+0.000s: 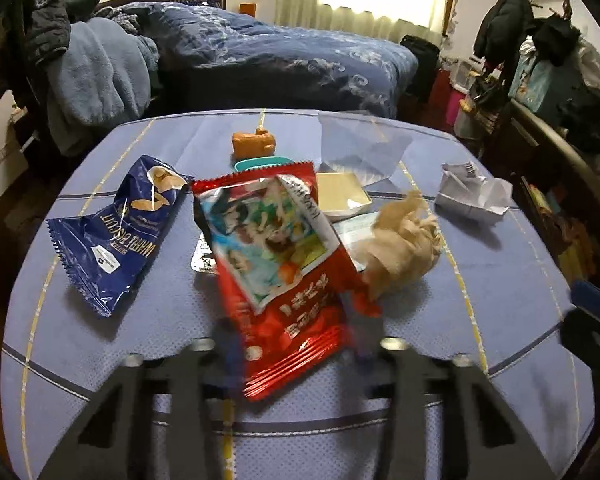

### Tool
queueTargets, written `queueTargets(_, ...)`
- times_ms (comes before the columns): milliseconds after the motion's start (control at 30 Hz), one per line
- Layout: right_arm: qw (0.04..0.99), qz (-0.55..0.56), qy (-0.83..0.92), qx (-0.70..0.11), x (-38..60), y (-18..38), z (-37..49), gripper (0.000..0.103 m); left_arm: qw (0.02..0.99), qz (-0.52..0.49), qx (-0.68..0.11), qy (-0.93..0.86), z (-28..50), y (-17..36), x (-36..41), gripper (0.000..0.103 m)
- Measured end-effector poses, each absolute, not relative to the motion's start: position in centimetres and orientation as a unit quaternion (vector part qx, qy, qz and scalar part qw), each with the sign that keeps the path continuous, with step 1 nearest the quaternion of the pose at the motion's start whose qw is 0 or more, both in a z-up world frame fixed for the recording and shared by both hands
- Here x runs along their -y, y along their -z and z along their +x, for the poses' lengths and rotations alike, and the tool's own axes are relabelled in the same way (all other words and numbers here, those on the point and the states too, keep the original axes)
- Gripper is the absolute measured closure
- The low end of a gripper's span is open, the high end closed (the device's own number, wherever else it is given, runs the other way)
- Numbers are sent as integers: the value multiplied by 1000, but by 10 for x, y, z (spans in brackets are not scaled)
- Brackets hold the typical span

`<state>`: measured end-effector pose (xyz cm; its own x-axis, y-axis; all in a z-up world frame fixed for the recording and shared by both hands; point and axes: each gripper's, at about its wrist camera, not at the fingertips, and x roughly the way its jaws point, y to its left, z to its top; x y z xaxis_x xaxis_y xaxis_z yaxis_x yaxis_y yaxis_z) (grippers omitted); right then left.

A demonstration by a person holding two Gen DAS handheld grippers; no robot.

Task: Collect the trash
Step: 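Grasp the red snack bag with the left gripper while the right grasps crumpled tan paper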

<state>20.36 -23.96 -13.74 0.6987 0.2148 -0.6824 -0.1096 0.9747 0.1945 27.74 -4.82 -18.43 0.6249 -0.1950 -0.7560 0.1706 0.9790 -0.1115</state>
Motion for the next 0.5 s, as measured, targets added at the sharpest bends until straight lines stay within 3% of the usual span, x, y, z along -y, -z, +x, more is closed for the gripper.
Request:
queueTargets(33,918,69,-93,-378,236,137,207,30,902,-23,-418,106,277,184,45,82)
queueTargets(133,918,62,-107,-378,221,136,219,30,906,-54,-402,124,273,178,32,98)
queueTargets(500,911,46,-114,-393,192,142,243,30,917,-83,-360,149,259,164,10,101)
